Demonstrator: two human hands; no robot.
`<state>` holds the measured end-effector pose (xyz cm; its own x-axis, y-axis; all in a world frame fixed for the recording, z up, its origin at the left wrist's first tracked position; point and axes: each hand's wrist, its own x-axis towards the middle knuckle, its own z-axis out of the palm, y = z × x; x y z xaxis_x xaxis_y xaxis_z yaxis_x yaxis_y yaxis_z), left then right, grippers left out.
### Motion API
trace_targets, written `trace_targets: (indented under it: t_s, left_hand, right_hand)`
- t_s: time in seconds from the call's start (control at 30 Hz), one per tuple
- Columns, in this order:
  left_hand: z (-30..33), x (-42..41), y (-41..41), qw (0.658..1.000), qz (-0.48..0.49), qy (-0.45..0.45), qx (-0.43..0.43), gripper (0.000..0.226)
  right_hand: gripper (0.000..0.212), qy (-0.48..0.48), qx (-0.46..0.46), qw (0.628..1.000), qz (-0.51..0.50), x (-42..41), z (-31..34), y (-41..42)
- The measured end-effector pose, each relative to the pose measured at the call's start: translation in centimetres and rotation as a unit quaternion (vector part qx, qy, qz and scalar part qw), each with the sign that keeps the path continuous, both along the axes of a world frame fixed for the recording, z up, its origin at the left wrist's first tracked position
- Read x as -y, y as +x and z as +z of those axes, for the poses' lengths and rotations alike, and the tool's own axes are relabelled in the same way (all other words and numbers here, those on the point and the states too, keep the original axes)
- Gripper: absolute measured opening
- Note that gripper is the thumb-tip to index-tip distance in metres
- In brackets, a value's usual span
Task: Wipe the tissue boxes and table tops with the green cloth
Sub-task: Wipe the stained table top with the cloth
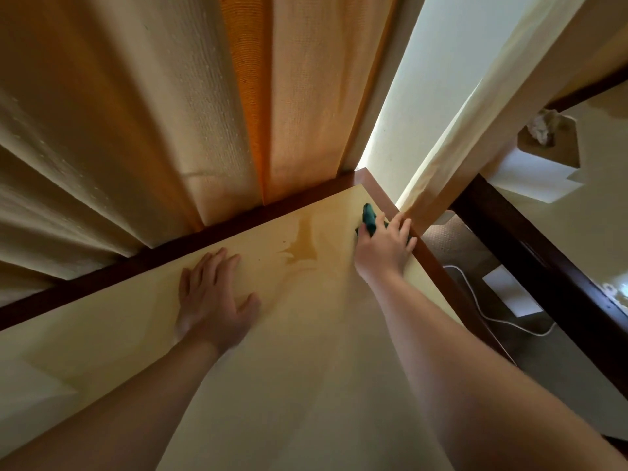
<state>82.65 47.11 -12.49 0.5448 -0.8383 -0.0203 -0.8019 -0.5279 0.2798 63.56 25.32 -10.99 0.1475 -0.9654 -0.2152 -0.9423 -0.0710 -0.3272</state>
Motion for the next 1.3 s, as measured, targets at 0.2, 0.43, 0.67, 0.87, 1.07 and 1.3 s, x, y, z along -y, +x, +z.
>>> trace_targets:
  t_s: [0.2, 0.43, 0.67, 0.87, 1.07, 1.3]
  left_hand:
    - [0.1, 0.2, 0.3, 0.999, -0.004, 0.039, 0.005, 0.080]
    - [0.2, 0.0, 0.2, 0.999, 0.000, 0.031, -0.007, 0.082]
    - [0.3, 0.0, 0.0, 1.000, 0.006, 0.018, -0.010, 0.081]
    - [0.3, 0.0, -0.1, 1.000, 0.005, 0.014, -0.007, 0.082]
    - [0.4, 0.1, 0.2, 1.000, 0.006, 0.015, -0.021, 0.094]
    - [0.5, -0.7, 0.5, 0.995, 0.013, -0.052, -0.082, 0.100]
  right_hand:
    - [0.060, 0.040, -0.004, 0.996, 0.078, 6.1, 0.5, 5.9]
    - [0.058, 0.043, 0.028, 0.942, 0.332, 1.4, 1.0, 6.7]
    - [0.053, 0.012, 0.068, 0.940, 0.334, -3.6, 0.3, 0.0]
    - [0.053, 0.013, 0.080, 0.993, 0.091, -0.5, -0.1, 1.0]
    - [0.056, 0.081, 0.128, 0.968, 0.199, -0.3, 2.3, 7.8]
    - [0.060, 0.035, 0.010, 0.896, 0.443, -5.7, 0.5, 7.3]
